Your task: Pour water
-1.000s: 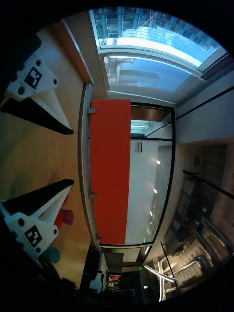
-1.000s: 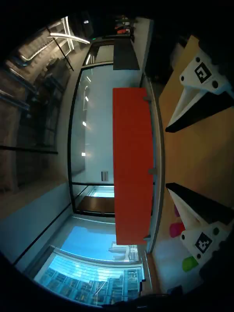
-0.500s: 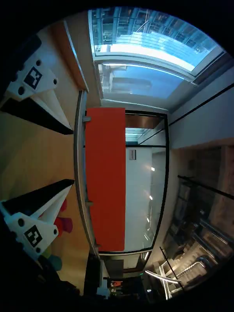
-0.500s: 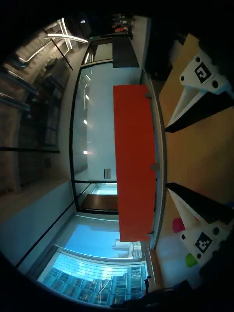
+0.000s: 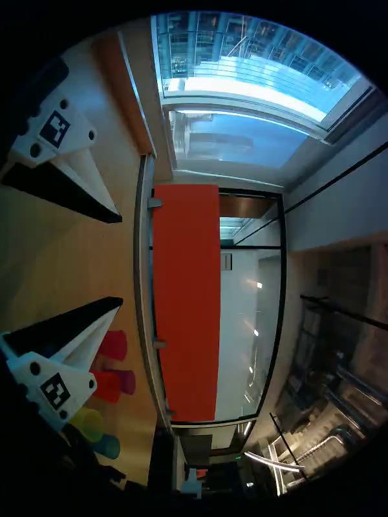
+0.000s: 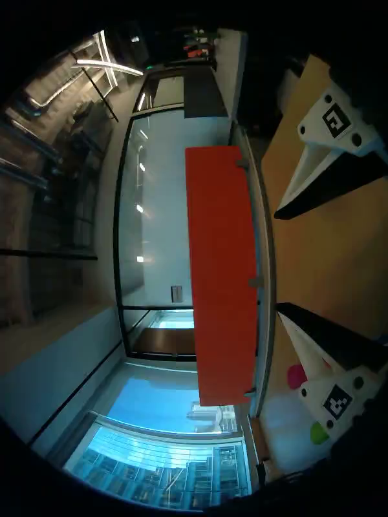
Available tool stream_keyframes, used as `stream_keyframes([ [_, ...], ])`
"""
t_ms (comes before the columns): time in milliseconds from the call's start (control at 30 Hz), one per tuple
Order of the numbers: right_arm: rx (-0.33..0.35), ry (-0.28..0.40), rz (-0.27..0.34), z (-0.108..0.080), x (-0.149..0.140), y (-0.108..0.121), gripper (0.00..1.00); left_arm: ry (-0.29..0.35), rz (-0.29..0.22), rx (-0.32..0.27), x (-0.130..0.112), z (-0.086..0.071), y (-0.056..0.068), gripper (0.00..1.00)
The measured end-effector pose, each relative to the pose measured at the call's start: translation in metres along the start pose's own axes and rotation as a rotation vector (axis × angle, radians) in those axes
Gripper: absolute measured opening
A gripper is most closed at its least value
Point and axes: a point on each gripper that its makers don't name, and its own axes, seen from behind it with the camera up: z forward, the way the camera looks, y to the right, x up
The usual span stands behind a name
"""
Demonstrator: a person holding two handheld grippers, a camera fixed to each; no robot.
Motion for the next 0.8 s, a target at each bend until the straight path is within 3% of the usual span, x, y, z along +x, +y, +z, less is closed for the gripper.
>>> stream_keyframes([
  [300,-0.01,-0.003,-0.005,0.0,0.001,-0.001,0.99,-0.009,-0.007,0.006,-0.014,0.002,-0.009,0.84],
  [800,-0.017,-0.013,-0.015,0.002,-0.001,-0.001,0.99,-0.027,-0.011,0.014,-0.029,0.006,-0.012,0.84],
])
